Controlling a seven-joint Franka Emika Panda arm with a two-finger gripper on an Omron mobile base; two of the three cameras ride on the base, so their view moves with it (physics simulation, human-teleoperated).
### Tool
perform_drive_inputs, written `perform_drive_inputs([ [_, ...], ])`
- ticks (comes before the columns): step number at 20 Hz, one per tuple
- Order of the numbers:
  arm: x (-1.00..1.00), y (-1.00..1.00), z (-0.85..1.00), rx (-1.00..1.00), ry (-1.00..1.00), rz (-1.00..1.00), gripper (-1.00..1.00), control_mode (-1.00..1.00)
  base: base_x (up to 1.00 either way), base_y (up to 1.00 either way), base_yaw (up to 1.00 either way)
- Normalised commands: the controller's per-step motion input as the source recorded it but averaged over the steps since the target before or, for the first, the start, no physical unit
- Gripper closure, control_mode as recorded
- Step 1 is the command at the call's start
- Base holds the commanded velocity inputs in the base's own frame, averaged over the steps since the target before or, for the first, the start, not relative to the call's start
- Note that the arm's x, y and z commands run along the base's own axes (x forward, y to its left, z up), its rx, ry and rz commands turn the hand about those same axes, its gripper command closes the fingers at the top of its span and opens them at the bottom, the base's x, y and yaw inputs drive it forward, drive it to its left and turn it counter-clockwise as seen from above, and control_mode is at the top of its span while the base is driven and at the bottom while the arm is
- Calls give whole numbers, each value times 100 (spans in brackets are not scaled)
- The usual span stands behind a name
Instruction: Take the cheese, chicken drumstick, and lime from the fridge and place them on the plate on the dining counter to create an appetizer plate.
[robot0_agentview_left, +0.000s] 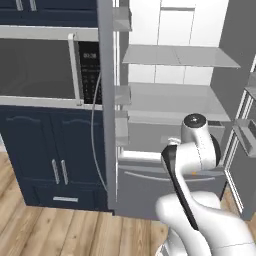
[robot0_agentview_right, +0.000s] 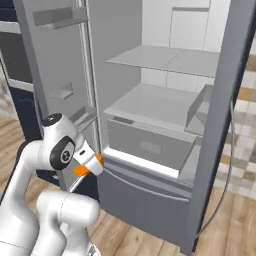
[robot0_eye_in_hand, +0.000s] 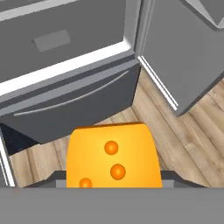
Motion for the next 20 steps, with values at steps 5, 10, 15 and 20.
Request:
perform_drive_inputs([
  [5,0,0,0,0,0,0,100,100,-76,24,37],
  [10,0,0,0,0,0,0,100,100,-39,40,62],
  [15,0,0,0,0,0,0,100,100,-2,27,85],
  [20,0,0,0,0,0,0,100,100,46,3,87],
])
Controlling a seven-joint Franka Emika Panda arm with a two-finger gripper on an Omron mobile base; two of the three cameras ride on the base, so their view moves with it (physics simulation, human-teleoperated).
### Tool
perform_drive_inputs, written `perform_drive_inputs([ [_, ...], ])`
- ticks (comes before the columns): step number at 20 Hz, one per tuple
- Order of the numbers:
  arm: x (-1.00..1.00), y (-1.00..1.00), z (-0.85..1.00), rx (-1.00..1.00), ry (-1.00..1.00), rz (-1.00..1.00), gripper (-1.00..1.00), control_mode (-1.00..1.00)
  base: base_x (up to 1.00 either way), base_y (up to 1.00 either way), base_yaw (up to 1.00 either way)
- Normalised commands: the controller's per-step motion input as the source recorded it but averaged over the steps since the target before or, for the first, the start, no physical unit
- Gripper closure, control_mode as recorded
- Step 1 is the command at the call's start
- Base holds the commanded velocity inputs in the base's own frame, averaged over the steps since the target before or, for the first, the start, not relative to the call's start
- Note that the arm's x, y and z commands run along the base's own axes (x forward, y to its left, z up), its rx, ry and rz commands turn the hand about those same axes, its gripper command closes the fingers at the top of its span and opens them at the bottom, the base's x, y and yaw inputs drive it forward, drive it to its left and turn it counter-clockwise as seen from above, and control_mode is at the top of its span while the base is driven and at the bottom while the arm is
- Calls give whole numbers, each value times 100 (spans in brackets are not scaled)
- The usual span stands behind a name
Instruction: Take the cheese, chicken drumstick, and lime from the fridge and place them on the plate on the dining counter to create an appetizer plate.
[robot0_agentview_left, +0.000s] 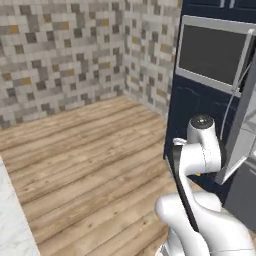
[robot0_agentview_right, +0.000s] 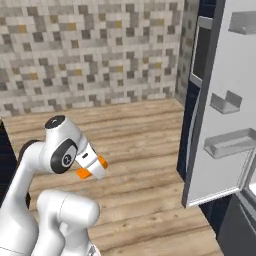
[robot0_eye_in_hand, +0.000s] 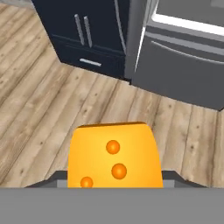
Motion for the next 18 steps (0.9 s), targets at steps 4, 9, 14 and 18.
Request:
perform_drive_inputs([
  [4,0,0,0,0,0,0,100,100,100,-28,70],
  [9,0,0,0,0,0,0,100,100,100,-70,53],
  [14,0,0,0,0,0,0,100,100,100,-66,47],
  [18,0,0,0,0,0,0,100,100,100,-54,47],
])
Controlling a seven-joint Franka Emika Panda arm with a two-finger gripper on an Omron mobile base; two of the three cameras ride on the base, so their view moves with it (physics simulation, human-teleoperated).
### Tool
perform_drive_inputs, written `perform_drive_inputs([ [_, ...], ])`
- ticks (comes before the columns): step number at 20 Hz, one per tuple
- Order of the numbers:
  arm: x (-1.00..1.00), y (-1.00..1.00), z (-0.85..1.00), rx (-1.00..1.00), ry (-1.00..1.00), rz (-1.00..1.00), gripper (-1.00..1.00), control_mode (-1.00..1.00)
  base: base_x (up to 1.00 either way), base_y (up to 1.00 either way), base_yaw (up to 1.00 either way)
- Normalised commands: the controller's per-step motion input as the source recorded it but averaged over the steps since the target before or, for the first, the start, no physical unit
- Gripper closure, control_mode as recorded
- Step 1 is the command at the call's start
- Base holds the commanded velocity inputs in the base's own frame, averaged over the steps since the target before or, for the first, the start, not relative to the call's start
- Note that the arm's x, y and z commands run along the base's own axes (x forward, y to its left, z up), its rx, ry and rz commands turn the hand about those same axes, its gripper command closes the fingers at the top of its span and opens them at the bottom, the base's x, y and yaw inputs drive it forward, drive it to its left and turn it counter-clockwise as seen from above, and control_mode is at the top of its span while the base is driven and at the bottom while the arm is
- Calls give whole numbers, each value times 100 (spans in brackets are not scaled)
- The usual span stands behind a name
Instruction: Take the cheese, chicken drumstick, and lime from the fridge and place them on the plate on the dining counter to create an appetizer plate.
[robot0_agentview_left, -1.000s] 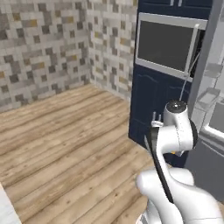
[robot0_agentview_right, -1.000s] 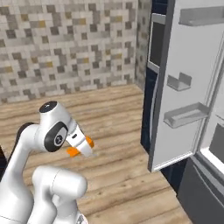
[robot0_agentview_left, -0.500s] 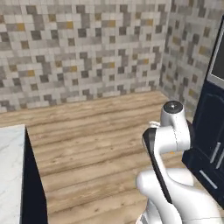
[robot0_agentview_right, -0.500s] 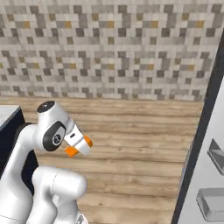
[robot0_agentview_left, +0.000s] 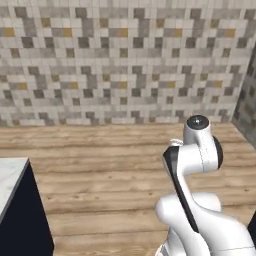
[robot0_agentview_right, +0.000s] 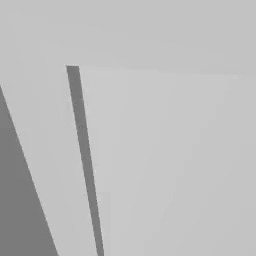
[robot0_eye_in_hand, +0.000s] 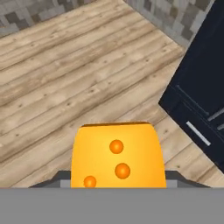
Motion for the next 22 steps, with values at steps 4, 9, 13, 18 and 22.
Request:
perform_drive_inputs([
  [4,0,0,0,0,0,0,100,100,100,-48,47],
  [9,0,0,0,0,0,0,100,100,100,-43,49],
  [13,0,0,0,0,0,0,100,100,100,-37,52],
  [18,0,0,0,0,0,0,100,100,100,-38,55],
  [22,0,0,0,0,0,0,100,100,100,-38,56],
])
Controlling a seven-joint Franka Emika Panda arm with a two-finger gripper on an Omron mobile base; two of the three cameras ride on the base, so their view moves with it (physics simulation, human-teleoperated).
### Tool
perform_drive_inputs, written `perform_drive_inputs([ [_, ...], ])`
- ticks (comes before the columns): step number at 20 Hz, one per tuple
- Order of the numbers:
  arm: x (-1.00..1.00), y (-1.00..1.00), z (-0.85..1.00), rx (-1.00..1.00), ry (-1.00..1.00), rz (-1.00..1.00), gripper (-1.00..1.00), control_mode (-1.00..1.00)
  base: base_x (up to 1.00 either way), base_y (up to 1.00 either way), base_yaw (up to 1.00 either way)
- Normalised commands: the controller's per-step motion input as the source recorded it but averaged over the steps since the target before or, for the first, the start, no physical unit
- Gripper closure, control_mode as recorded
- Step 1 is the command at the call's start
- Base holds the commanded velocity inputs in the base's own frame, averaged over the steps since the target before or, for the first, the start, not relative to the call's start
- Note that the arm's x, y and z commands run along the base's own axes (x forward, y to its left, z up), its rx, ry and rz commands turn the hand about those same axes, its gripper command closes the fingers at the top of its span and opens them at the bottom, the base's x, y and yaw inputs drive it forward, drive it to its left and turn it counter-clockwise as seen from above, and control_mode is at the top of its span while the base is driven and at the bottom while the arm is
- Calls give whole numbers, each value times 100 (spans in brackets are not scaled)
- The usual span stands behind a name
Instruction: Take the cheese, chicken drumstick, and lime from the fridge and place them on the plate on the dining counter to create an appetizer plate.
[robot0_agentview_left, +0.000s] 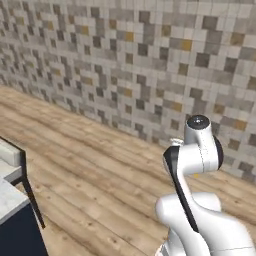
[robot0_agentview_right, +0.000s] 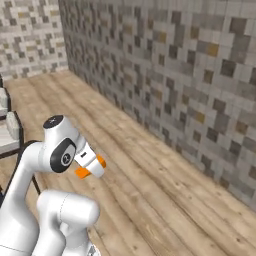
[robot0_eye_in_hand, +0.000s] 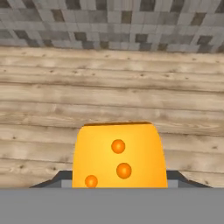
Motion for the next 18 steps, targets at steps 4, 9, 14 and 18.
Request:
perform_drive_inputs([
  [4,0,0,0,0,0,0,100,100,100,-37,57],
  [9,0,0,0,0,0,0,100,100,100,-37,56],
  [14,0,0,0,0,0,0,100,100,100,-37,56],
  [18,0,0,0,0,0,0,100,100,100,-44,55],
])
